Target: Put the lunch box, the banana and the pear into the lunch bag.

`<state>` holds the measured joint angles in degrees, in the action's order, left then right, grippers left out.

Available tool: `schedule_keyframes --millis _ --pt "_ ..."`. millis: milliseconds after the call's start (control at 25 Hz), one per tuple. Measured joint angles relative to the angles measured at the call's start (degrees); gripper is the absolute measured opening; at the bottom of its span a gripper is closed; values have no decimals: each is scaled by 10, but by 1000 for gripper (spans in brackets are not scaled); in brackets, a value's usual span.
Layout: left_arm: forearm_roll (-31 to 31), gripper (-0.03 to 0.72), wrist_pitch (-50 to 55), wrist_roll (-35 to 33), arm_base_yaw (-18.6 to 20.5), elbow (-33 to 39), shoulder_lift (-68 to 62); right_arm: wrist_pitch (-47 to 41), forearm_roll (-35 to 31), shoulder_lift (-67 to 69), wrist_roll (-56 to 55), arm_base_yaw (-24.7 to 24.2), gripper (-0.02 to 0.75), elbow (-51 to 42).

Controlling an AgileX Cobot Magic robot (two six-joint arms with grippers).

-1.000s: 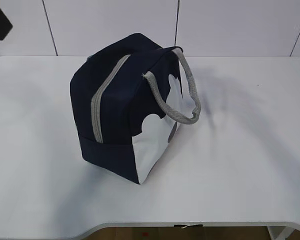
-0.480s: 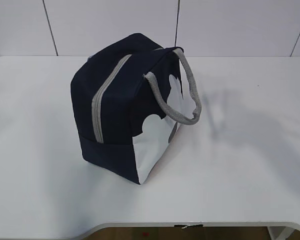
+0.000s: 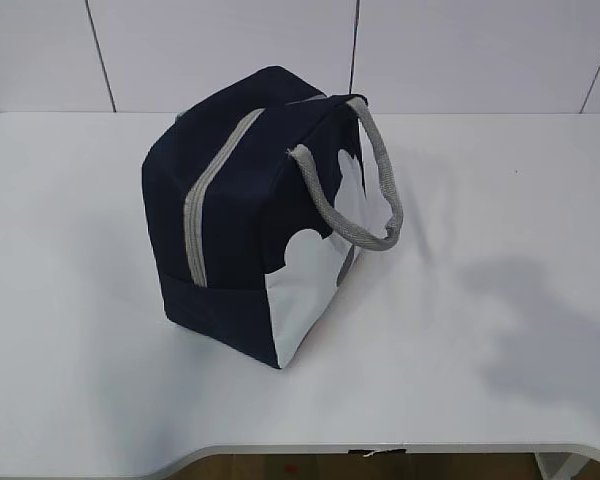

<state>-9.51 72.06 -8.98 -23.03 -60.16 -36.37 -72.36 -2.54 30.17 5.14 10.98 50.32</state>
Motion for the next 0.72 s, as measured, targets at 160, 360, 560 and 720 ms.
schedule_keyframes --millis 160,360,560,720 --pt "7 298 -11 0 0 57 76 4 0 -66 0 0 438 -55" --pt "8 290 -34 -8 0 146 183 13 1 -152 0 0 438 -133" --pt "8 287 -36 -11 0 232 281 13 1 -237 0 0 438 -195" --pt "8 278 -36 -11 0 278 334 22 5 -301 0 0 438 -204"
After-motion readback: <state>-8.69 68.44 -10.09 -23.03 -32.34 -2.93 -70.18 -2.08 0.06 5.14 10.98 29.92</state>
